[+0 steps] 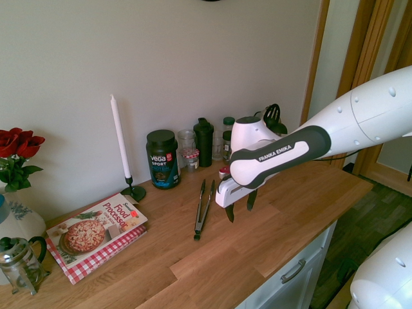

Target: Put the tongs back in the holder

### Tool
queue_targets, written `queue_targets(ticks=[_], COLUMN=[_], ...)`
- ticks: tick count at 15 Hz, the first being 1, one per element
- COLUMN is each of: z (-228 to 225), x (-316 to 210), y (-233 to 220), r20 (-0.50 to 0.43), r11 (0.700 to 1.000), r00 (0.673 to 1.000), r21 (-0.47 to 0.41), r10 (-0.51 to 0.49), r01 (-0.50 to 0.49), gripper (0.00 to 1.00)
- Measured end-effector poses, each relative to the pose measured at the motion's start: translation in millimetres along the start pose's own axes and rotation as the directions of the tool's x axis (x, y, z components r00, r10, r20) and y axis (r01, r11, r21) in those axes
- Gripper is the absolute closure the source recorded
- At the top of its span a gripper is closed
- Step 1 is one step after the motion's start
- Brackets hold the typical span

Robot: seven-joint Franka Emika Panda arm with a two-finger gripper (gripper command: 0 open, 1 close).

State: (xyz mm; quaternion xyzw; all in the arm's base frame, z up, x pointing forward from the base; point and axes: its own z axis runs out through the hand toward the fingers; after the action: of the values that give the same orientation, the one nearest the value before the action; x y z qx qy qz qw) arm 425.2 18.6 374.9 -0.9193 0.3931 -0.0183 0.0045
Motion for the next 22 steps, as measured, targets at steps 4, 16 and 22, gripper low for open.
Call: queue_targets(ticks=[4, 16, 22], z=[-10.2, -31.3, 16.0], x=[10.7, 71.9, 95.4], y=[-6.5, -133.7, -160.2], r20=[-0.026, -0.078, -0.063], r11=[0.992, 0.861, 0.86], r00=[0.992, 0.861, 0.86], r21=[0.046, 0.129, 0.111], r10=[0.12, 0.503, 0.507], r01=[-0.119, -0.492, -0.499], gripper=[0.0, 0.0, 1.0])
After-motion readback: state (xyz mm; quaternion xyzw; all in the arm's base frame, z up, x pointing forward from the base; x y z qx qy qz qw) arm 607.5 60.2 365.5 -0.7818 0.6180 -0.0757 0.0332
